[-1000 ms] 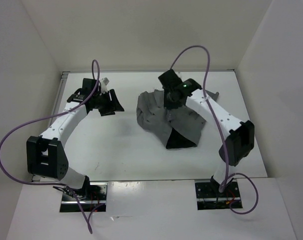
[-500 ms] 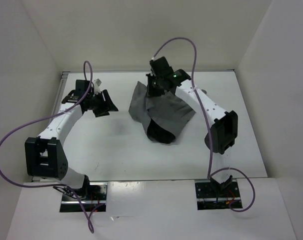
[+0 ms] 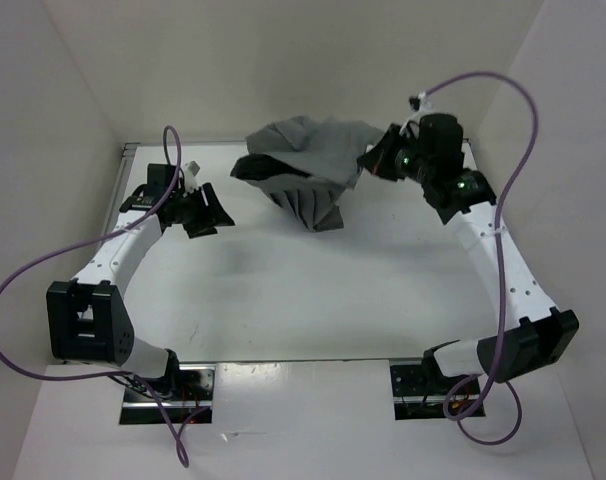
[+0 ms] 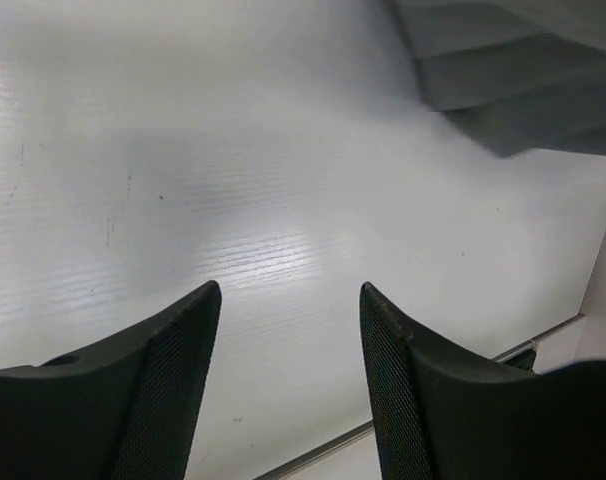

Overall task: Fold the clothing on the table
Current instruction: Flatten the skirt out

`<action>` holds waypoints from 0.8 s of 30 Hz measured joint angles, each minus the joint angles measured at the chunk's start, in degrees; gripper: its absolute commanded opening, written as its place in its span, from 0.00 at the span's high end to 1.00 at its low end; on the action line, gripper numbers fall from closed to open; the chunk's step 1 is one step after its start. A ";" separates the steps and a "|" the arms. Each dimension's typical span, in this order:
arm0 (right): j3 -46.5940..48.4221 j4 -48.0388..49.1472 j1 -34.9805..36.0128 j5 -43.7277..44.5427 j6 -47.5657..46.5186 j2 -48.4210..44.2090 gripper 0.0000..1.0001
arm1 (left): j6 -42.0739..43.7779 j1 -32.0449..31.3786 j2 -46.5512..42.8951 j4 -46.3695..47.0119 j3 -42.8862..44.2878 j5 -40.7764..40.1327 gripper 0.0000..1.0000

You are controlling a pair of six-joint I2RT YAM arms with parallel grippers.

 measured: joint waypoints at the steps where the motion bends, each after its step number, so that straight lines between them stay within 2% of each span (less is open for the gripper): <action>1: -4.83 -0.37 -0.35 -0.61 0.35 -1.53 1.00 | 0.00 0.00 0.00 0.11 -0.07 0.00 0.35; 4: -18.75 -3.04 -0.66 -2.89 1.31 -2.97 0.99 | 0.00 0.00 0.00 0.24 -0.39 0.11 0.35; 6: -26.01 -8.37 -0.74 -3.34 1.49 -2.36 0.94 | 0.00 0.00 0.00 0.37 -0.85 0.35 0.35; 10: -30.97 -24.44 -0.76 1.20 2.60 -2.95 0.66 | 0.00 0.00 0.02 0.61 -1.25 1.05 0.35; 11: -30.69 -26.36 -0.87 2.91 3.15 -3.61 0.48 | 0.00 0.00 0.13 0.79 -1.25 1.27 0.35; 14: -27.71 -31.41 -1.57 7.26 4.28 -6.01 0.44 | 0.00 0.00 1.20 1.46 -1.38 2.08 0.35; 15: -26.64 -31.95 -1.73 8.11 4.66 -6.64 0.38 | 0.00 -0.02 1.88 1.77 -1.40 2.27 0.35; 24: -23.26 -32.74 -1.73 11.67 7.58 -8.15 0.38 | 1.79 -4.02 10.36 3.32 -2.14 6.03 0.41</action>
